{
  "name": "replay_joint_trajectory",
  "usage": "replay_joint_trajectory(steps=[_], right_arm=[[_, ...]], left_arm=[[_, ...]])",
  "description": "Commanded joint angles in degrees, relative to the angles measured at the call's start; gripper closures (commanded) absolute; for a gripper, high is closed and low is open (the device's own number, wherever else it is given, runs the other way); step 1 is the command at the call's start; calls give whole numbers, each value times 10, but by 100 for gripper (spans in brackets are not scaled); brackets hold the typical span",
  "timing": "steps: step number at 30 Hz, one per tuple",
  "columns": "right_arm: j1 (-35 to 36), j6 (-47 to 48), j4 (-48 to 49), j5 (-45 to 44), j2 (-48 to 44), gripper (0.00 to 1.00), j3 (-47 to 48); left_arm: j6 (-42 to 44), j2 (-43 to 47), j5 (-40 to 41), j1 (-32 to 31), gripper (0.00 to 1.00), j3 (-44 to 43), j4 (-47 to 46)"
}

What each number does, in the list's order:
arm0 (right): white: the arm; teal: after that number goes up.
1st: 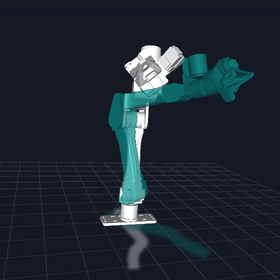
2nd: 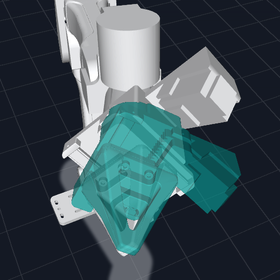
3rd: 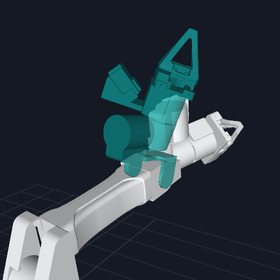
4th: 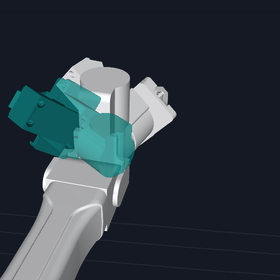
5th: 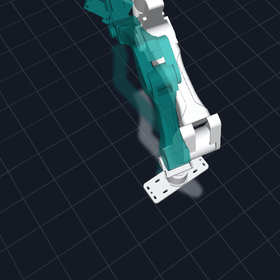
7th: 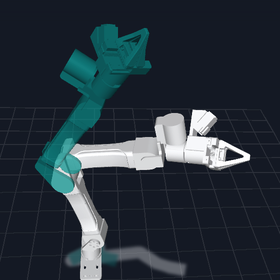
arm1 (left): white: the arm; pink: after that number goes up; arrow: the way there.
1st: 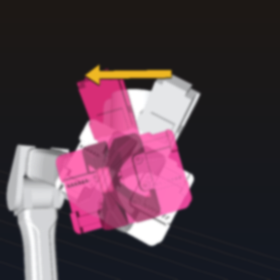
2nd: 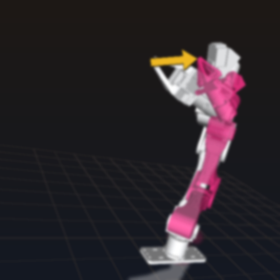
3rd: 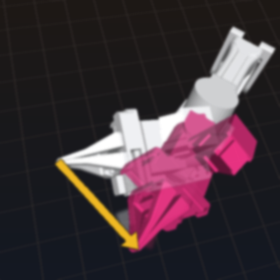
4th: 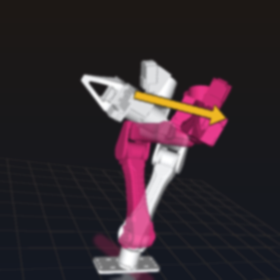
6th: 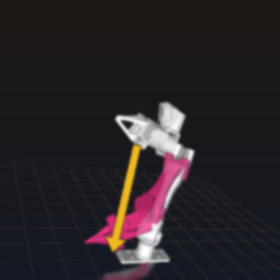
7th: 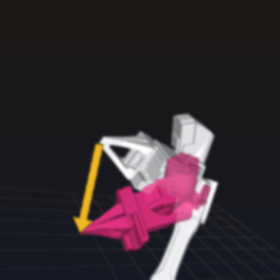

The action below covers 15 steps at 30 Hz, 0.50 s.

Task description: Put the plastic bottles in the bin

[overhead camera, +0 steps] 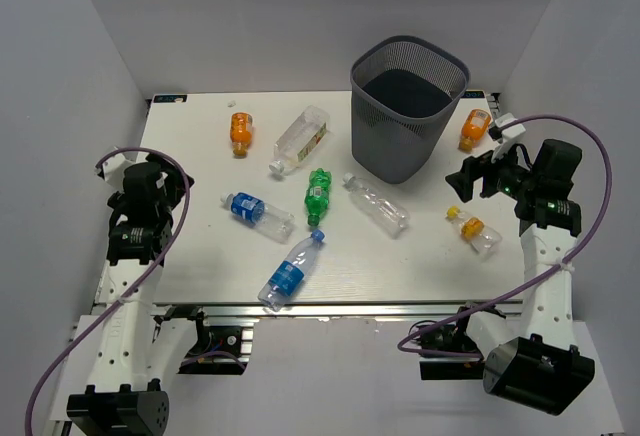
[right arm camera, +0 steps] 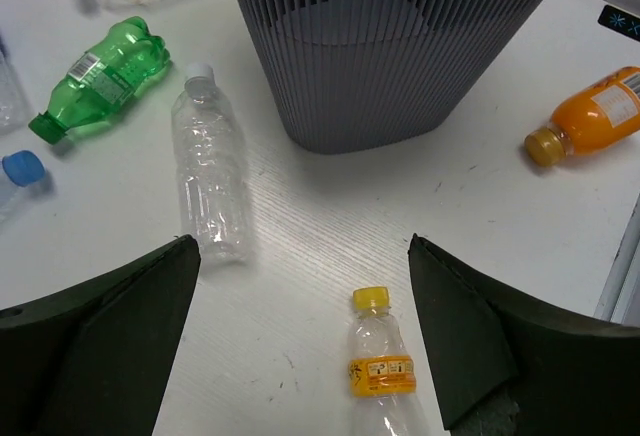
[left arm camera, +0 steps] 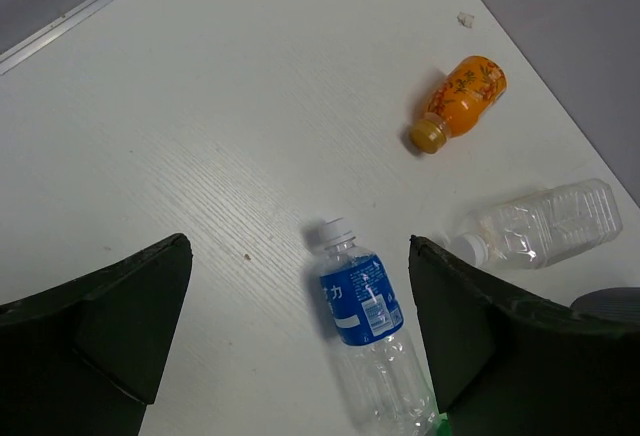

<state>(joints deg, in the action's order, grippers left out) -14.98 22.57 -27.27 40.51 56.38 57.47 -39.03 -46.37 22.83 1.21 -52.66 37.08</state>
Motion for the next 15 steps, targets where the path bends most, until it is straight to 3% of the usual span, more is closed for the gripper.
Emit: replay_joint_trajectory(steps=[1,5,11,15], right_arm=[[0,19,-14,29,-13,11,7],[0,79,-51,53,-14,11,7],[0,112,-40,-8,9,11,-5],[0,191,-63,-50,32,11,-17]], left_arm=[[11,0,-6,-2,2,-20,16],[12,-3,-2,-2,2,-20,11],[-3,-54,7,-2,2,-20,12],[-9,-82,-20,-2,2,-11,-20]])
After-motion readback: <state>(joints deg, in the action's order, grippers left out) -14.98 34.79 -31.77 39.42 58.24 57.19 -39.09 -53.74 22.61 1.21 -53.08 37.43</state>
